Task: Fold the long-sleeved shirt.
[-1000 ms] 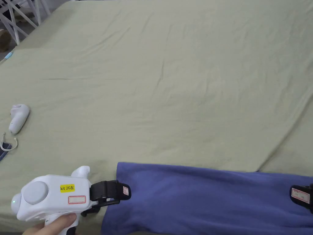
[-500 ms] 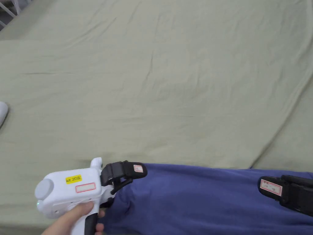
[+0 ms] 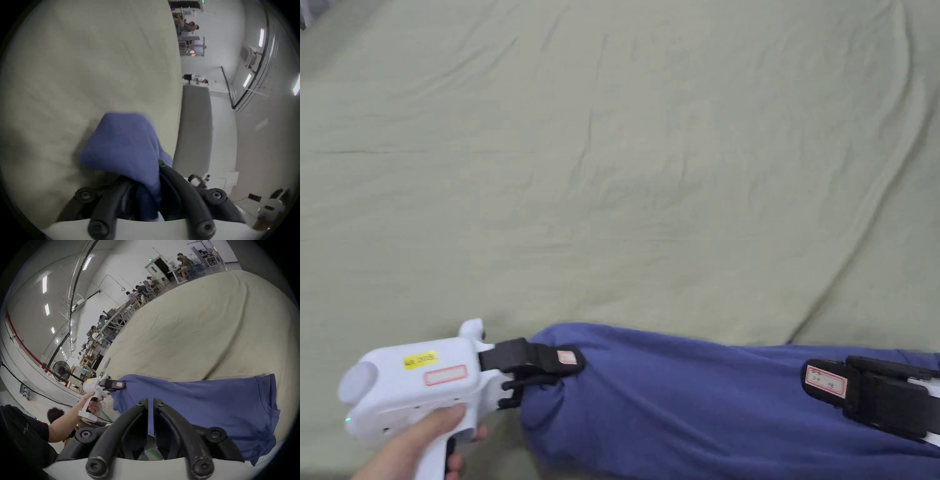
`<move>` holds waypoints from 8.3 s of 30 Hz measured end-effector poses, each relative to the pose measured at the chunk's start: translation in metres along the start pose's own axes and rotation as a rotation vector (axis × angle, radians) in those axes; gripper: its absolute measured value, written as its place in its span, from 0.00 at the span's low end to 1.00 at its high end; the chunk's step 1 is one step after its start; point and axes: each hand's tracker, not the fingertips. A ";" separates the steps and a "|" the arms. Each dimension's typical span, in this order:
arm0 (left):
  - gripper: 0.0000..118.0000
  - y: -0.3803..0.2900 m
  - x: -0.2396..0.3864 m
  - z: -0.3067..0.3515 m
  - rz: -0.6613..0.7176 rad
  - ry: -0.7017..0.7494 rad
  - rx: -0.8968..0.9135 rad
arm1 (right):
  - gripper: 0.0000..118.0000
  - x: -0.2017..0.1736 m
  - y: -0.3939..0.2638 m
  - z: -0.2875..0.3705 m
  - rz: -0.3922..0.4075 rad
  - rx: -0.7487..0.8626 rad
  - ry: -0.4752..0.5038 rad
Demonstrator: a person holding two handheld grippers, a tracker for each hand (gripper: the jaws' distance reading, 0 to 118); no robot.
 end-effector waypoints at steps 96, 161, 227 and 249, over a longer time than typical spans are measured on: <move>0.01 -0.076 0.142 -0.001 -0.559 0.633 0.181 | 0.03 -0.073 0.007 -0.071 -0.167 -0.066 -0.154; 0.99 0.085 0.020 0.336 -0.266 1.122 0.536 | 0.02 -0.308 0.006 -0.259 0.031 -0.294 0.113; 1.00 -0.265 0.433 0.031 -1.305 0.528 0.980 | 1.00 -0.257 0.096 0.157 0.458 0.817 -0.534; 1.00 -0.268 0.429 0.047 -1.281 0.514 0.984 | 1.00 -0.260 0.099 0.158 0.395 0.819 -0.519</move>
